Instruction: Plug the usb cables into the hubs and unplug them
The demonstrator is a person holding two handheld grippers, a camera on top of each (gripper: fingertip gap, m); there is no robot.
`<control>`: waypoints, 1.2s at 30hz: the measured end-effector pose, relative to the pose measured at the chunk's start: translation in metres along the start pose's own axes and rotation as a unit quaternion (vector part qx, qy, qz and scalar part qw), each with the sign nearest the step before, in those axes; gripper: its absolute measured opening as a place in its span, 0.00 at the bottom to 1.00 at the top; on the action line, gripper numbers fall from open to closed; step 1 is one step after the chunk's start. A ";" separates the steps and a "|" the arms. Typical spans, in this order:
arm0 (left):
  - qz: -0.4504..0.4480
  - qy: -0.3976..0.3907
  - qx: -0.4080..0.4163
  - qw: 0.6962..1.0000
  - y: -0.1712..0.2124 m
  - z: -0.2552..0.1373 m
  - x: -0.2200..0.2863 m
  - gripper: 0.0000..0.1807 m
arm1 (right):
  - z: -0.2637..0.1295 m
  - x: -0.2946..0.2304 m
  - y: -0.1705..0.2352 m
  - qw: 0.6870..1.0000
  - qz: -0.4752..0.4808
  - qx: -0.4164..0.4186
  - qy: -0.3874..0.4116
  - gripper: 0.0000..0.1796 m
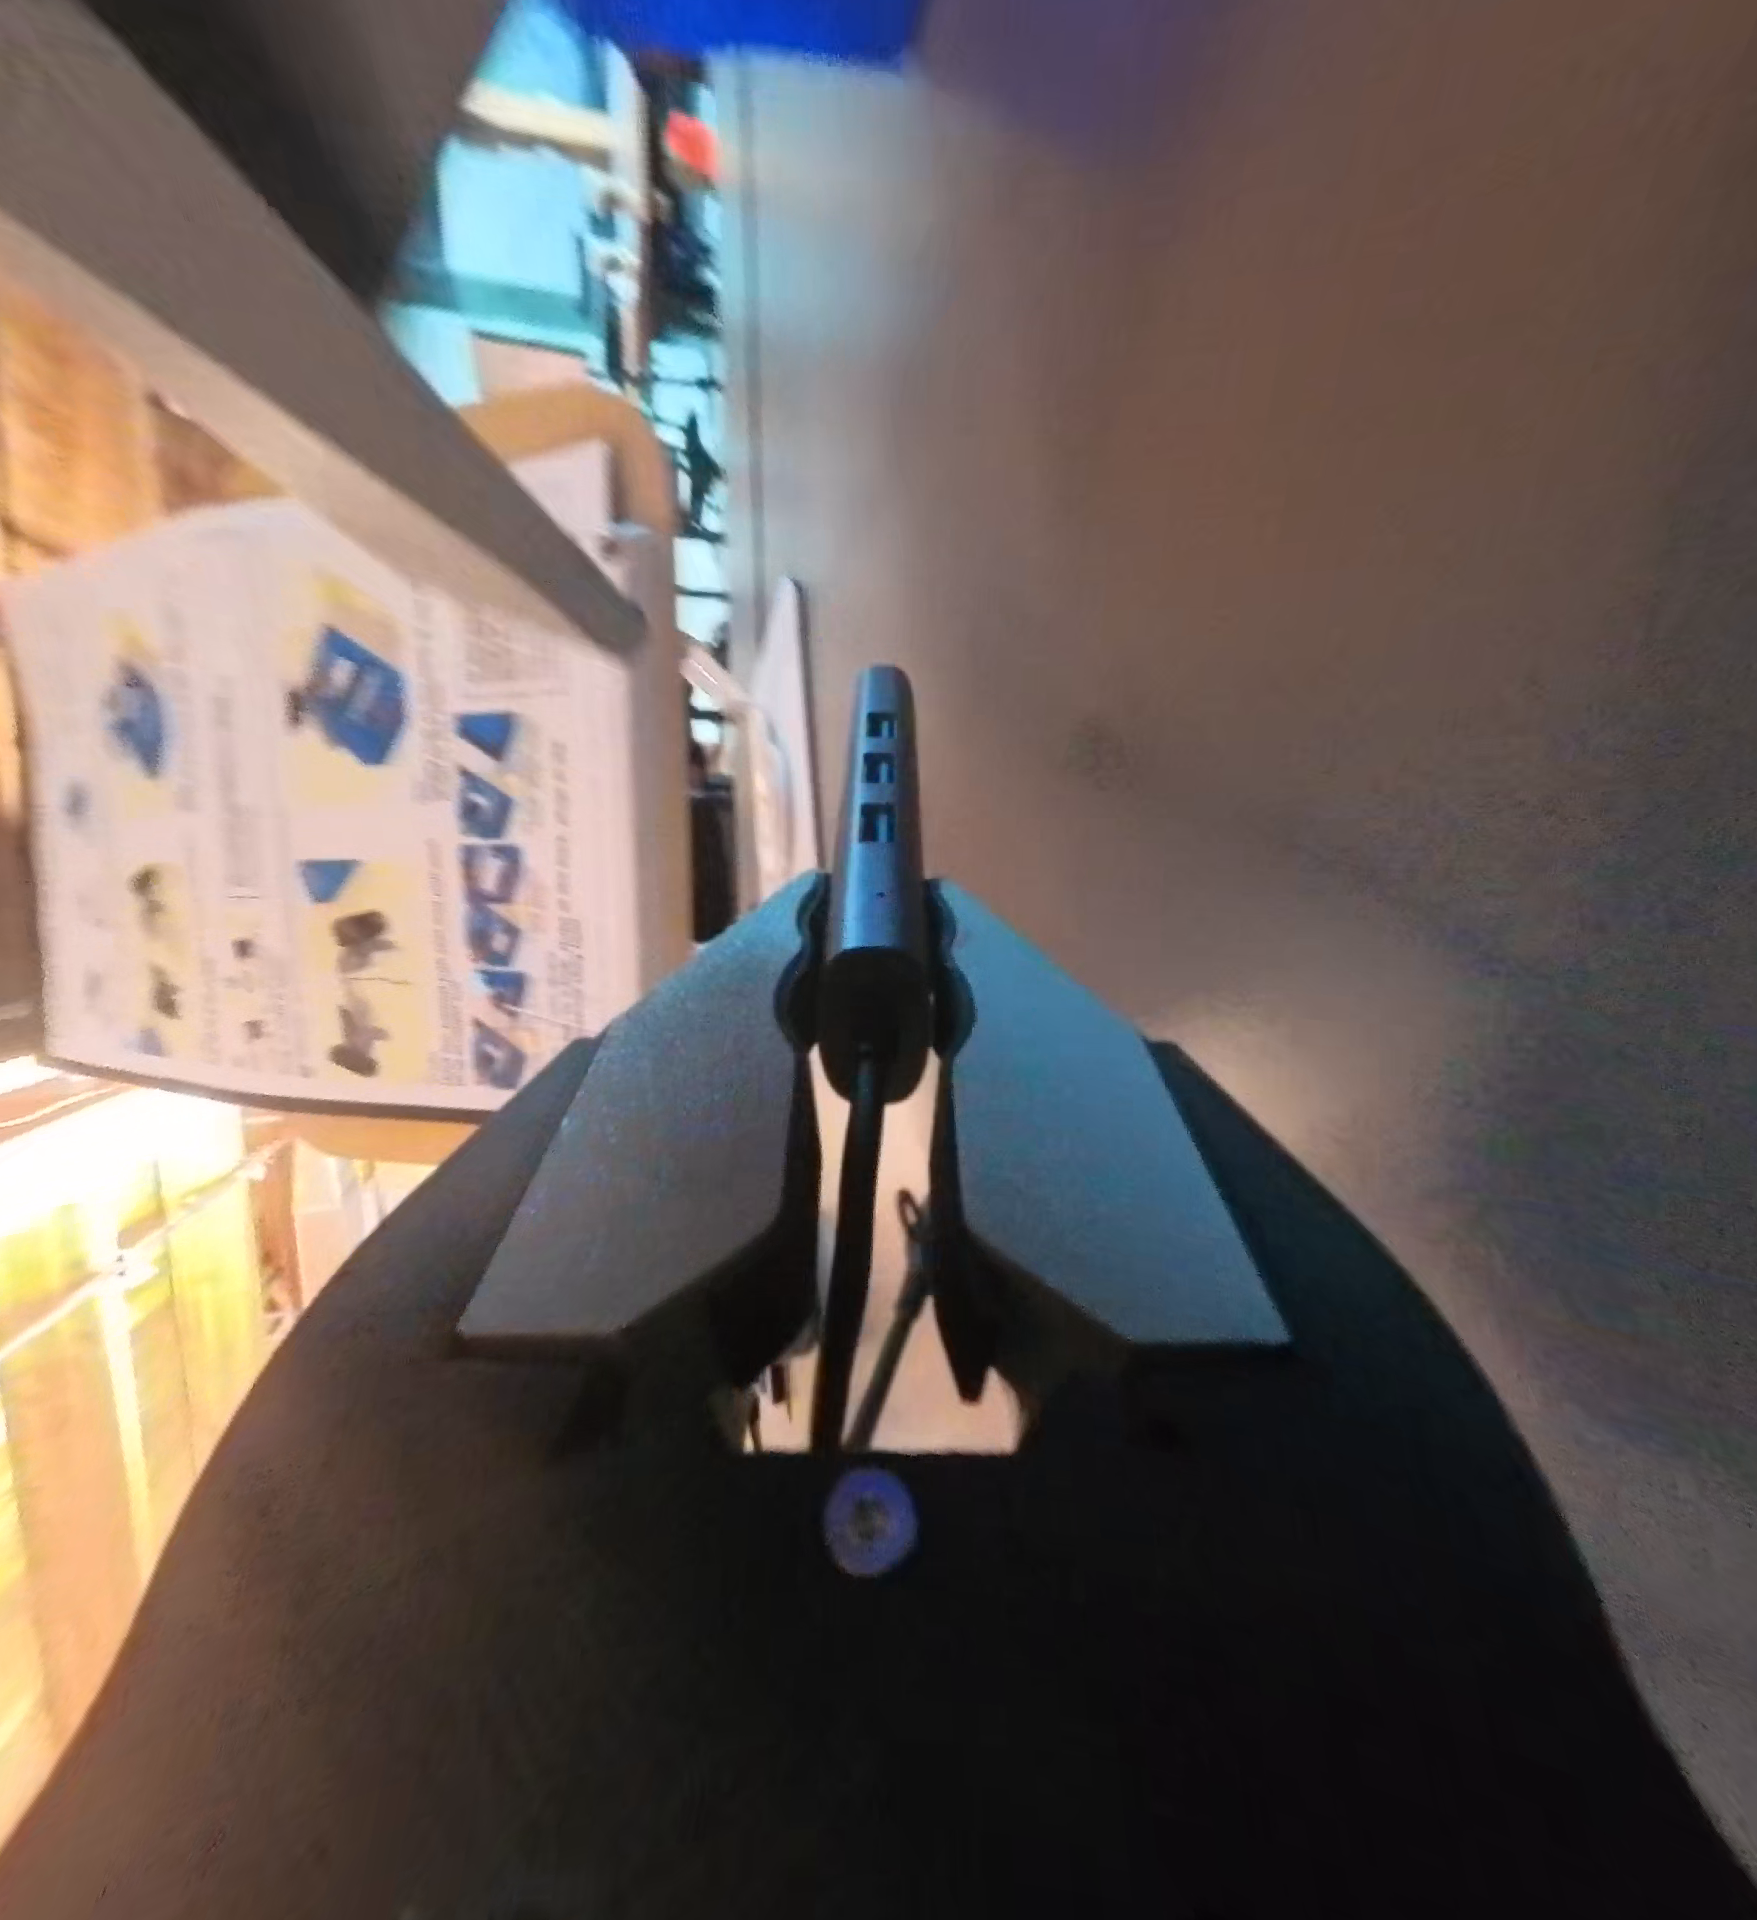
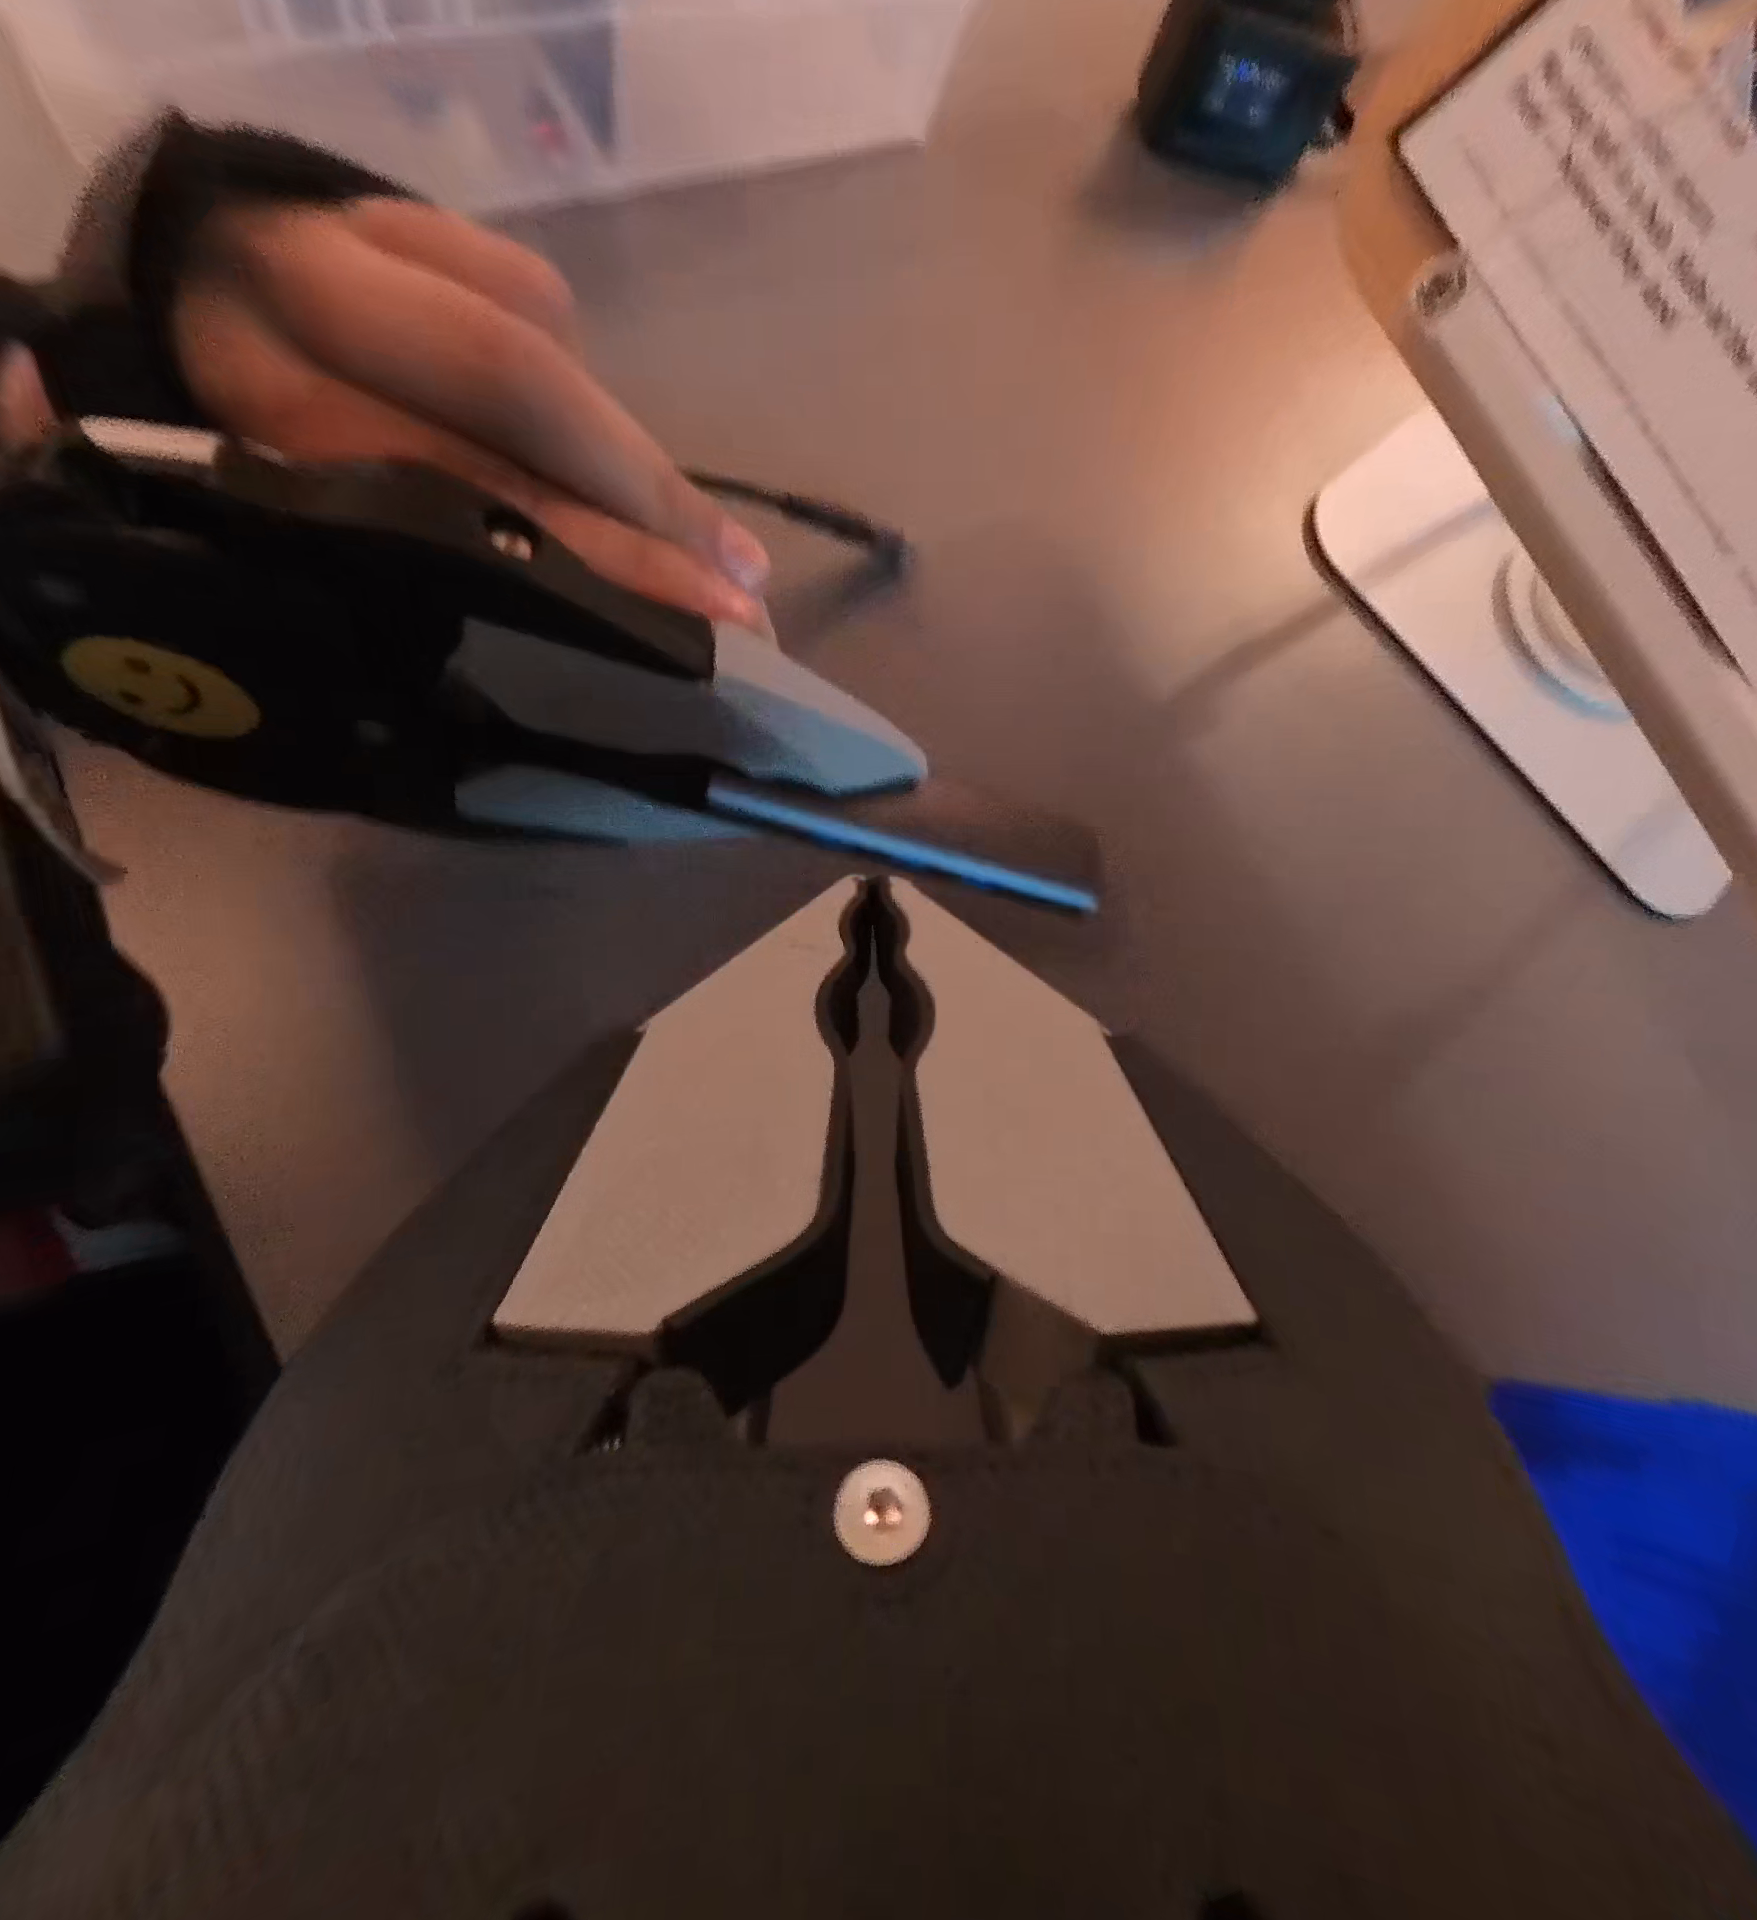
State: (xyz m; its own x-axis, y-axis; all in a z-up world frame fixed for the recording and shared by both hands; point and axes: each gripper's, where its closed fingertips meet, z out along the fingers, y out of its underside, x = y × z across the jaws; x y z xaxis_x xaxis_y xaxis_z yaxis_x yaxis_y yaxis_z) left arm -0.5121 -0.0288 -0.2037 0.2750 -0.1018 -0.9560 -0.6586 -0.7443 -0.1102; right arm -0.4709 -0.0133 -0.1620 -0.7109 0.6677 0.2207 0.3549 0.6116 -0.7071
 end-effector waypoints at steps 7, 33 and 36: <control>0.000 0.018 0.004 1.000 -0.002 0.003 0.008 0.07 | -0.006 0.006 0.014 1.000 -0.010 -0.011 0.015 0.00; -0.005 0.009 -0.005 1.000 0.008 0.008 0.006 0.08 | -0.044 0.013 -0.005 0.997 -0.037 0.027 0.062 0.00; -0.015 0.011 -0.002 1.000 0.009 0.009 0.005 0.08 | -0.064 0.007 -0.005 0.996 -0.026 0.048 0.065 0.01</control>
State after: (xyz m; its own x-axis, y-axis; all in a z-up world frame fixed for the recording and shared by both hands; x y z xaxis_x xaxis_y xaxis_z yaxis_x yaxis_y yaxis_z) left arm -0.5233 -0.0300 -0.2125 0.3112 -0.0937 -0.9457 -0.6466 -0.7502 -0.1385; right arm -0.4395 0.0153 -0.1137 -0.6394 0.6896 0.3402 0.2555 0.6078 -0.7518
